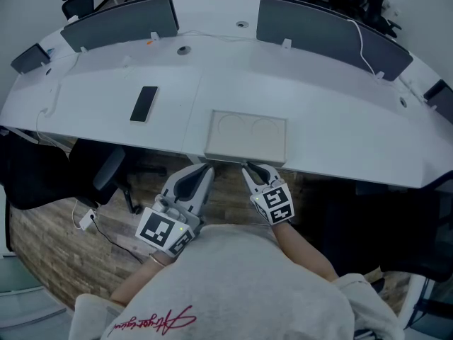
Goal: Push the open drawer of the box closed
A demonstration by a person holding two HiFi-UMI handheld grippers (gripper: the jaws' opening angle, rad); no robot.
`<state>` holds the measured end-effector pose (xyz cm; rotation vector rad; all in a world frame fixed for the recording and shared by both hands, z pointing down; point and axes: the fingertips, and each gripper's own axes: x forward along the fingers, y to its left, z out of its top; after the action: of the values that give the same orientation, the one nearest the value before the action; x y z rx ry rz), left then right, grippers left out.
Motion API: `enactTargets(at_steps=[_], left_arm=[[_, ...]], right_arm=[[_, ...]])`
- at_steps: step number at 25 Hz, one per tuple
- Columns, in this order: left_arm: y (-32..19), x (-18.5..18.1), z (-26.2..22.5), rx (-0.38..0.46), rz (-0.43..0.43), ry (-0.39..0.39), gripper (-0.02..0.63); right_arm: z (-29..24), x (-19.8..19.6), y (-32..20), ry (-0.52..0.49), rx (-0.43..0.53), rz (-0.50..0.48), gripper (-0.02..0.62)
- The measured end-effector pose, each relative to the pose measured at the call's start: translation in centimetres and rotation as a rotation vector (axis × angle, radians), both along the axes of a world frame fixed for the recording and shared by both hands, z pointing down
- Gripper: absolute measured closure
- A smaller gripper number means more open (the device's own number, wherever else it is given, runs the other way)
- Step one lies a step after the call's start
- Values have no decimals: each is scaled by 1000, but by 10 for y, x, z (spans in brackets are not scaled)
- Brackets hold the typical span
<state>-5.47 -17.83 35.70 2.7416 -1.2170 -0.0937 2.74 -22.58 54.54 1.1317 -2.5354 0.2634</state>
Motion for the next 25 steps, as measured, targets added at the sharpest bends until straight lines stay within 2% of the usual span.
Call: enactTargets(at_steps=[5, 14, 19, 25], left_arm=[[2, 0, 0, -2, 6, 0, 588], [6, -9, 0, 1, 18, 18, 588], [12, -11, -1, 10, 50, 29, 588], [22, -10, 2, 43, 104, 24, 588]], right_arm=[[-1, -2, 1, -50, -12, 8, 538], [-8, 4, 11, -28, 22, 55, 537], [-42, 12, 26, -47, 113, 120, 537], [-127, 6, 48, -120, 309, 141, 542]])
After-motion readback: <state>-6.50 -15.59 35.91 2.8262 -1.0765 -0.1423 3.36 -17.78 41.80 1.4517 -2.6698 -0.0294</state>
